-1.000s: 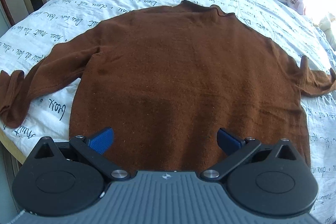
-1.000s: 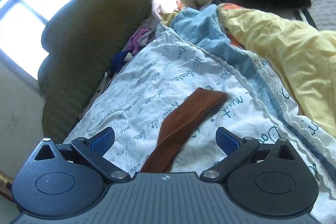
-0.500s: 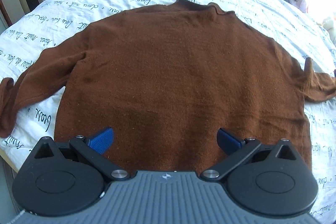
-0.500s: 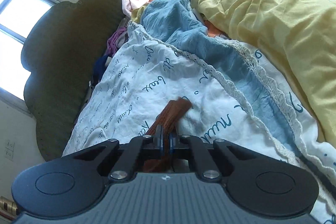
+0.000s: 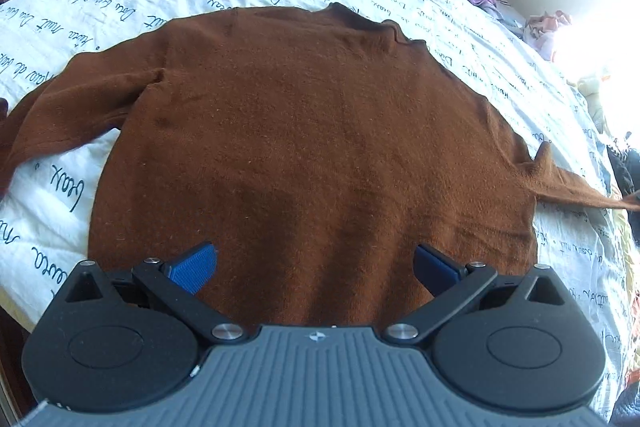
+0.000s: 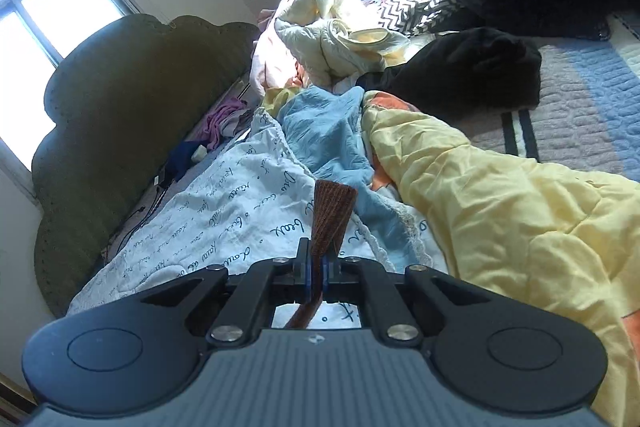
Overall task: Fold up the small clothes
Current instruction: 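Lift the sleeve with the right tool, fold it across the sweater body, release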
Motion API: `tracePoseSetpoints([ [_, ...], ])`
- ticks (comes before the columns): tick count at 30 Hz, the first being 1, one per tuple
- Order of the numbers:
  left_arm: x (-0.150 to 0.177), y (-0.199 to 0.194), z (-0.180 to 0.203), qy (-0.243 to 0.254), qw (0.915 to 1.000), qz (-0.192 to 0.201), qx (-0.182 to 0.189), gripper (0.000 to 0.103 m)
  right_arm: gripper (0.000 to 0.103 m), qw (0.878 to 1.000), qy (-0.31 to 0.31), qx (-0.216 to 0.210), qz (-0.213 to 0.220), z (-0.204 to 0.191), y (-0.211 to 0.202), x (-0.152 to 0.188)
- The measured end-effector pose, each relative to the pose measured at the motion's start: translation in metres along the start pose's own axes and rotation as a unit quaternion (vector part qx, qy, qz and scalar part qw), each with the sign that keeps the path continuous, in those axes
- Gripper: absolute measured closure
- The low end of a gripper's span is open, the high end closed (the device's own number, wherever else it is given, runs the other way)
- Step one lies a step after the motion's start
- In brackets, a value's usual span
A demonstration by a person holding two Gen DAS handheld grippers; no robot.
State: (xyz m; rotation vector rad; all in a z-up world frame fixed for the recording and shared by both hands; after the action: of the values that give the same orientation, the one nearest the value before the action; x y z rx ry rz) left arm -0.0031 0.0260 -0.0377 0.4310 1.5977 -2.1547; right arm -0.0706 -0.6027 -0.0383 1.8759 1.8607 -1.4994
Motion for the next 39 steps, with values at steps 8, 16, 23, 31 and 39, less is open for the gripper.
tracePoseSetpoints([
  [8, 0.005, -0.004, -0.013, -0.013, 0.9996, -0.018, 0.016, 0.000, 0.099, 0.997, 0.066, 0.026, -0.020, 0.044, -0.015, 0.057],
  [16, 0.005, -0.026, -0.030, -0.004, 0.9999, 0.016, -0.001, 0.000, 0.099, 0.998, 0.020, -0.062, 0.027, -0.043, -0.046, 0.040],
  [23, 0.007, -0.042, -0.060, -0.033, 0.9992, 0.022, -0.007, 0.000, 0.099, 0.984, -0.041, -0.175, 0.017, -0.168, -0.037, 0.055],
  [31, 0.013, -0.068, -0.091, -0.060, 0.9967, 0.049, -0.024, 0.000, 0.099, 0.949, -0.060, -0.306, -0.043, -0.298, -0.017, 0.136],
  [39, 0.017, -0.082, -0.112, -0.075, 0.9949, 0.061, -0.029, 0.000, 0.099, 0.917, -0.075, -0.364, -0.146, -0.390, 0.014, 0.254],
])
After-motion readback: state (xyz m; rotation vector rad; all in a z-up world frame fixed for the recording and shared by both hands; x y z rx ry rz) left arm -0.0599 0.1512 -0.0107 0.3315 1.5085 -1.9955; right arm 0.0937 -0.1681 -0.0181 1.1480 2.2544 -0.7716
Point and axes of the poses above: each gripper's, at about its wrist camera, not at the fingertips, and y roughly the way its jaws point, z to its right, x to its underside, the point moved 1 cm from there along y, roughly the way its jaws point, and after that the axes turned 4 degrees about -y, right-handed, at the moved point
